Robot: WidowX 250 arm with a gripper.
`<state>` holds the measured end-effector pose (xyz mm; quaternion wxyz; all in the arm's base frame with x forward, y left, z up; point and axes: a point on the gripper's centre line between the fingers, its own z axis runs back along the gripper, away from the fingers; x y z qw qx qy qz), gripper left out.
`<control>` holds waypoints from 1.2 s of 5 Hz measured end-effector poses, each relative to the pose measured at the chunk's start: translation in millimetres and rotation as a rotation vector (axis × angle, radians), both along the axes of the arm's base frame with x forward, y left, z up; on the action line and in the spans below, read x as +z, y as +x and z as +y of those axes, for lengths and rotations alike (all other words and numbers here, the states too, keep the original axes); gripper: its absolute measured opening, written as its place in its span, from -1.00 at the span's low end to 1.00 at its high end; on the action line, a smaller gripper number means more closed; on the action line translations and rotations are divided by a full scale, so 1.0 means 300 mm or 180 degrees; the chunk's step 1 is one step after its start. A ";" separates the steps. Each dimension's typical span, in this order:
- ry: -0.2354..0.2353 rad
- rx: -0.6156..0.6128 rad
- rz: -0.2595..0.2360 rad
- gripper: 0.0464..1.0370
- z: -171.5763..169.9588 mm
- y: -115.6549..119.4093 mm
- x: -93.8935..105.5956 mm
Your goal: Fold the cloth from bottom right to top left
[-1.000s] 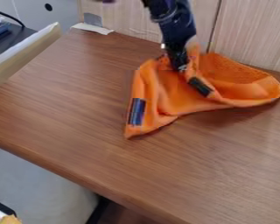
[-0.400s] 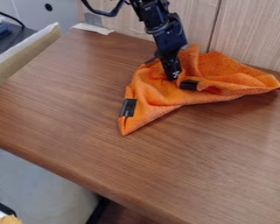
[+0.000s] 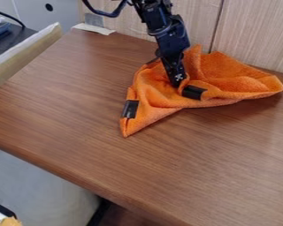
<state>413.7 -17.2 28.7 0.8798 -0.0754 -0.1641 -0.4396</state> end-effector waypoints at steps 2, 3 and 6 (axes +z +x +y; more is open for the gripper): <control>0.0031 -0.0099 0.0037 0.93 -0.018 -0.004 0.031; 0.0056 -0.0166 -0.0170 0.93 -0.029 0.021 0.149; 0.0059 -0.0306 -0.0423 0.93 -0.053 -0.058 0.390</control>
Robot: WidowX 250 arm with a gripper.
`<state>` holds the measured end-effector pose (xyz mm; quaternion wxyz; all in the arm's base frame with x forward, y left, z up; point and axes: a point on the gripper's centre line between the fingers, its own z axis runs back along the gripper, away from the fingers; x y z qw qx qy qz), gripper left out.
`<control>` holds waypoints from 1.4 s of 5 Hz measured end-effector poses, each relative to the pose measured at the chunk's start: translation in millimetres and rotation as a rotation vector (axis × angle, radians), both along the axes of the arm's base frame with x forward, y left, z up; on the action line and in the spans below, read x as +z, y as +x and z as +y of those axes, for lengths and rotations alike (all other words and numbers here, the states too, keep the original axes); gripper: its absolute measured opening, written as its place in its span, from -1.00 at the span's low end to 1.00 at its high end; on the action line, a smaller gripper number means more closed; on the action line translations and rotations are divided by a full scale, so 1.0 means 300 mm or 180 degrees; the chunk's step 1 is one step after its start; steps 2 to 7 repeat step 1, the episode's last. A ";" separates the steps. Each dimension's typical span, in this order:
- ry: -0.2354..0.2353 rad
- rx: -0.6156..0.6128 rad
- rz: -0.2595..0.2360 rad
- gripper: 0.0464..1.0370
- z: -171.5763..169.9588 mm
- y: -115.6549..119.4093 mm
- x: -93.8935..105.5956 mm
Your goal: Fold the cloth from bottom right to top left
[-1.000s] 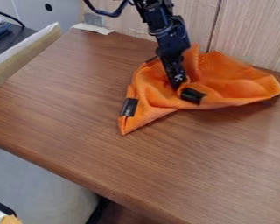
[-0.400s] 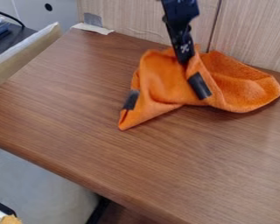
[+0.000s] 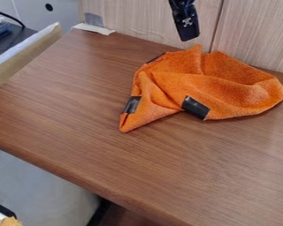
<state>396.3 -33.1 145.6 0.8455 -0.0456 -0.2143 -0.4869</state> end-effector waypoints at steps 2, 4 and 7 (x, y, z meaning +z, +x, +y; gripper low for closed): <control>0.0006 -0.0009 -0.0020 0.93 0.000 -0.018 0.025; 0.0006 -0.0009 -0.0020 0.93 0.000 -0.018 0.025; 0.0006 -0.0009 -0.0020 0.93 0.000 -0.018 0.025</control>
